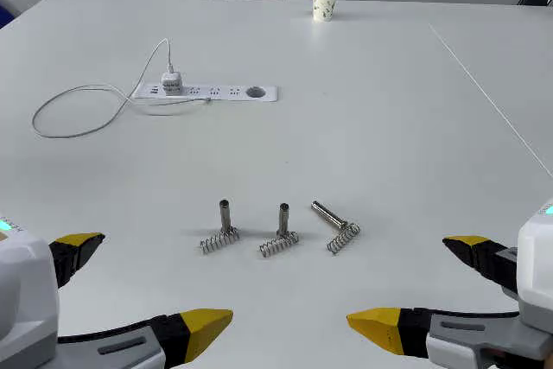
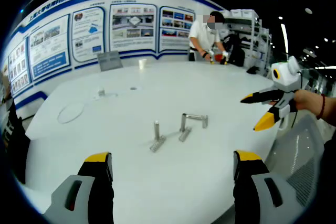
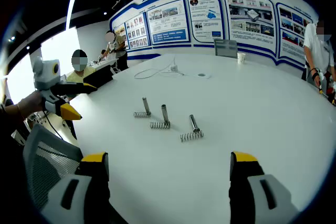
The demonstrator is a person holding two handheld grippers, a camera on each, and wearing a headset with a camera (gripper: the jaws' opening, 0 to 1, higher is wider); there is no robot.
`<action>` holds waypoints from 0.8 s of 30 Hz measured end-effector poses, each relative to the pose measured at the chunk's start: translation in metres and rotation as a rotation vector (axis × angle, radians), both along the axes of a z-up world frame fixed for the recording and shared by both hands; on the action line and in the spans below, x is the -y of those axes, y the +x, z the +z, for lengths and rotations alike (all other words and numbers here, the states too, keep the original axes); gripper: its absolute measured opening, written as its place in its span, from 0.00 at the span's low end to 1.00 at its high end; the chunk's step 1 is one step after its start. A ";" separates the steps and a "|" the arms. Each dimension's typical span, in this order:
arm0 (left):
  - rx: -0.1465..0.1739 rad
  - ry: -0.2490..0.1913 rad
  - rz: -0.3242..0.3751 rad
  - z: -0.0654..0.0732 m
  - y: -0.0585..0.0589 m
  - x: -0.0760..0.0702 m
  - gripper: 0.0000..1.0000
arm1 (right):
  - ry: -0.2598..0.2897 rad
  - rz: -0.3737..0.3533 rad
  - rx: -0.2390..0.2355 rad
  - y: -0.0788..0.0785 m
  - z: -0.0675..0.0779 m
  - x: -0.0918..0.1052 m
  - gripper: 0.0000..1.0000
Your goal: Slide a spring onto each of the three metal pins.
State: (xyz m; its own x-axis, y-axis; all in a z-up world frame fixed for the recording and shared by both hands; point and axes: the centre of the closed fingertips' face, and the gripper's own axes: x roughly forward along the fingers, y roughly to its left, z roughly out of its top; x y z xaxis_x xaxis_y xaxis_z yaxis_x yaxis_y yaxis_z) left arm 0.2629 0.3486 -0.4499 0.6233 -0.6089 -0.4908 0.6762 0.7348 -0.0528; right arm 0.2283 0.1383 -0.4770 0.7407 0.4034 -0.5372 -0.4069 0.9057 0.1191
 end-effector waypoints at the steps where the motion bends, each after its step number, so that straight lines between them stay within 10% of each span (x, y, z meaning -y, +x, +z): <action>1: -0.002 0.001 0.001 0.000 0.000 0.000 0.97 | -0.001 0.000 -0.001 0.000 0.000 0.000 0.97; 11: 0.025 0.008 -0.009 0.002 0.000 0.000 0.96 | 0.007 -0.006 0.002 -0.001 0.000 0.000 0.97; 24: -0.014 0.014 -0.008 -0.004 -0.002 0.000 0.98 | 0.007 -0.002 -0.002 0.000 -0.001 0.000 0.97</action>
State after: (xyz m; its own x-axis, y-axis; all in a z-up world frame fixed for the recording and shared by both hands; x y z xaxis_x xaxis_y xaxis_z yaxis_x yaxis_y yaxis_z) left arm 0.2610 0.3487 -0.4535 0.6113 -0.6067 -0.5082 0.6813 0.7301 -0.0520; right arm 0.2285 0.1381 -0.4784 0.7407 0.4053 -0.5358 -0.4046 0.9058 0.1260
